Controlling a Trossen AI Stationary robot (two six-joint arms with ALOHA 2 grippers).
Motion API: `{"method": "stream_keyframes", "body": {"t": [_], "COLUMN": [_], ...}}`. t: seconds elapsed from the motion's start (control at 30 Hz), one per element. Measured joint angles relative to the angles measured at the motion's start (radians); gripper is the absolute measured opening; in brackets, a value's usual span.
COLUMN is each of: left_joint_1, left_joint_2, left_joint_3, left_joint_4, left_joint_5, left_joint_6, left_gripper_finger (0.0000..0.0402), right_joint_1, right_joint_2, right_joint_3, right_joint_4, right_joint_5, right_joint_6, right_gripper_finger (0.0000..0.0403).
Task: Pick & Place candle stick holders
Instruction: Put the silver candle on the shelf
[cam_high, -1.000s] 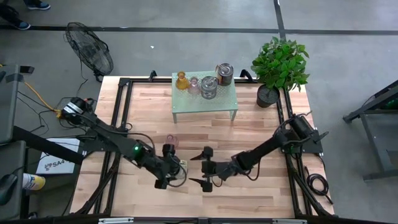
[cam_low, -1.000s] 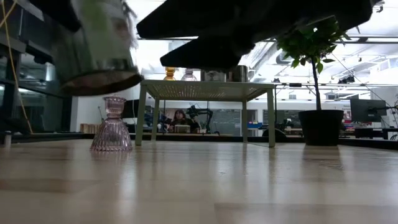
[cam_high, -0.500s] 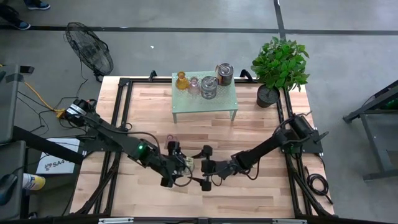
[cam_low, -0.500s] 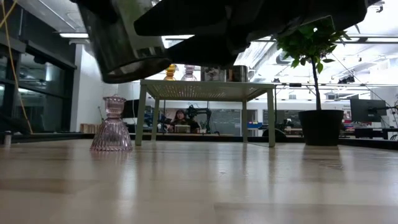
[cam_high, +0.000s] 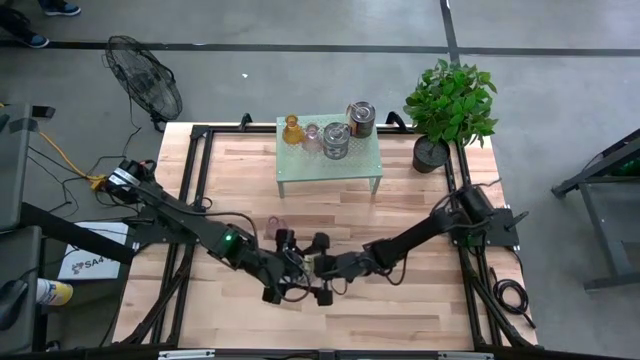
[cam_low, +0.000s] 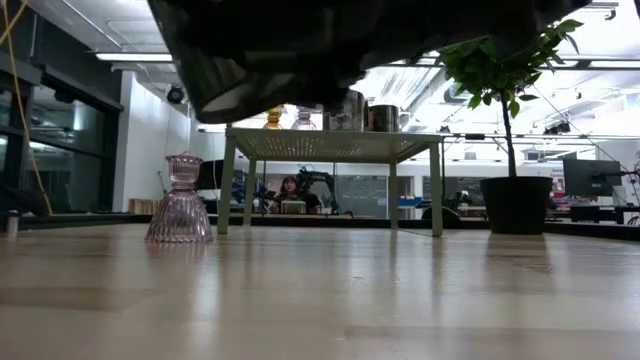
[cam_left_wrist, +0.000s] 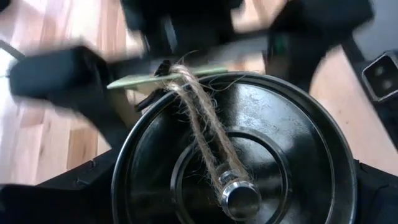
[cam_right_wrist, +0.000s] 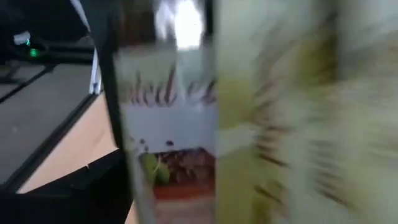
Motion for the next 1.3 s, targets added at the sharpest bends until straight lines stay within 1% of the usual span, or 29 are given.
{"method": "stream_keyframes", "body": {"t": [0.2, 0.33, 0.43, 0.83, 0.93, 1.1, 1.3], "left_joint_1": [0.005, 0.001, 0.002, 0.003, 0.003, 0.003, 0.004], "left_joint_2": [0.000, 0.000, -0.001, -0.001, -0.001, -0.001, -0.001], "left_joint_3": [0.000, 0.000, 0.000, 0.000, 0.000, 0.000, 0.000], "left_joint_4": [-0.015, -0.028, -0.043, -0.048, -0.048, -0.048, -0.048], "left_joint_5": [0.020, 0.026, 0.019, 0.011, 0.011, 0.014, 0.023], "left_joint_6": [0.001, -0.007, -0.018, -0.029, -0.031, -0.032, -0.031], "left_gripper_finger": [0.0359, 0.0359, 0.0359, 0.0359, 0.0359, 0.0359, 0.0359], "right_joint_1": [-0.008, -0.007, -0.008, -0.005, -0.005, -0.006, -0.006], "right_joint_2": [0.090, 0.095, 0.090, 0.090, 0.090, 0.089, 0.089], "right_joint_3": [0.132, 0.186, 0.206, 0.215, 0.216, 0.216, 0.217], "right_joint_4": [-0.097, -0.205, -0.261, -0.263, -0.262, -0.262, -0.263], "right_joint_5": [-0.026, -0.026, 0.004, 0.018, 0.022, 0.024, 0.033], "right_joint_6": [-0.033, -0.031, -0.028, 0.024, 0.027, 0.042, 0.047], "right_gripper_finger": [0.0390, 0.0390, 0.0390, 0.0388, 0.0377, 0.0343, 0.0342]}}
